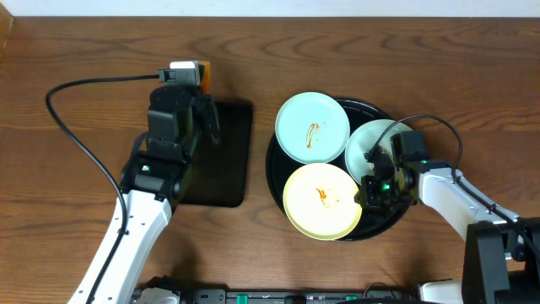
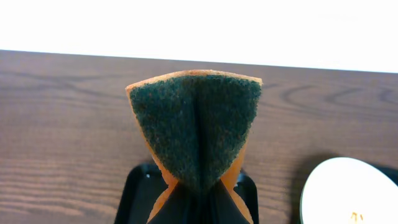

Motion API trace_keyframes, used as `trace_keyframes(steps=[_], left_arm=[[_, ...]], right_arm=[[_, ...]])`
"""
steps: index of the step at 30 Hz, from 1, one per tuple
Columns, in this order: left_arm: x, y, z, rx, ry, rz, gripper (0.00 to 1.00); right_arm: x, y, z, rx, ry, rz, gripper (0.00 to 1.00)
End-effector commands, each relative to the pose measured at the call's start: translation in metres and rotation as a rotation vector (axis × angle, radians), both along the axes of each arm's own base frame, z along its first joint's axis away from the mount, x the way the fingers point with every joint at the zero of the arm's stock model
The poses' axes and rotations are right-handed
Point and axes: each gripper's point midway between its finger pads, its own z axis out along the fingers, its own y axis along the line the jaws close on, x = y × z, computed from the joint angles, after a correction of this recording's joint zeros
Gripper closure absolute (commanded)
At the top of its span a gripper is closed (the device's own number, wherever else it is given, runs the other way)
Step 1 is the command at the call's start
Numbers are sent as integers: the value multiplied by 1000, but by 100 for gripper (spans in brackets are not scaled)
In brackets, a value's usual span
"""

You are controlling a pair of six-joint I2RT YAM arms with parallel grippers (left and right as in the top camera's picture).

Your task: Clean dirty plates on tray and stack at the side

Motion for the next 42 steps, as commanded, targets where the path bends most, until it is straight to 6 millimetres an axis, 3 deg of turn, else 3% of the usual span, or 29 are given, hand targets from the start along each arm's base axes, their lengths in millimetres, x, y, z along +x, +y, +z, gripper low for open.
trace_keyframes(steps=[1,9,42], left_arm=[[0,3,34,11,-91,9,92],[-6,5,50,1,-136,9,92],[-6,5,50,1,-136,10,92]], right_arm=[[-5,0,-4,7,22,2,99],[-5,0,-4,6,21,2,99],[-5,0,-4,7,21,2,99]])
